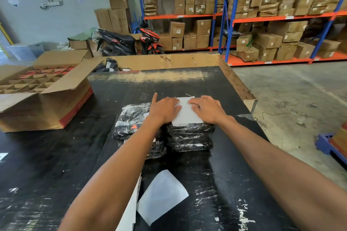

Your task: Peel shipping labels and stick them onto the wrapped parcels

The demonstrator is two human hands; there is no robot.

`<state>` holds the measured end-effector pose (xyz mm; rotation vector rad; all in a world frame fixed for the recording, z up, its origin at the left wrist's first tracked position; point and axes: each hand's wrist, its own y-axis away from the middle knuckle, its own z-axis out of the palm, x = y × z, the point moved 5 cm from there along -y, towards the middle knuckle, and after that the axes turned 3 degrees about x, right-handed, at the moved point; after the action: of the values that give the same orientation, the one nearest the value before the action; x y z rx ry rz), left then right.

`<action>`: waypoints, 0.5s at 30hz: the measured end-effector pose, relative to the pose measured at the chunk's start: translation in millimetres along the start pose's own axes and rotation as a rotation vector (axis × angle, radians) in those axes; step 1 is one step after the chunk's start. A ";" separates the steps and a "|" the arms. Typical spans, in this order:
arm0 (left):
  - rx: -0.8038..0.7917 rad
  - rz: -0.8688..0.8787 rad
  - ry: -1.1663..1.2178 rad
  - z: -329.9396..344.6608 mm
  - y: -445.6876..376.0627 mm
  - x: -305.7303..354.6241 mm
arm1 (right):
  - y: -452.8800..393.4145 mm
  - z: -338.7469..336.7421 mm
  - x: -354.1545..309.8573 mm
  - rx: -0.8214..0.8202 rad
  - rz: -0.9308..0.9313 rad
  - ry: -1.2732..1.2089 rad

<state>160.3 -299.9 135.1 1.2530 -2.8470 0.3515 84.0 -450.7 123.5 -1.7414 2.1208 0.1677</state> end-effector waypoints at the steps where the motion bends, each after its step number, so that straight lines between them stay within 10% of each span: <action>1: -0.028 -0.013 0.000 1.3 -5.3 -1.7 | -5.8 2.4 0.6 -0.030 0.013 0.019; 15: -0.181 -0.031 -0.005 5.5 -23.3 -11.8 | -19.4 9.3 10.6 -0.055 0.354 -0.181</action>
<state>185.8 -307.8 133.2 1.2633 -2.7846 0.0870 103.1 -461.6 114.0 -1.3082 2.2858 0.4651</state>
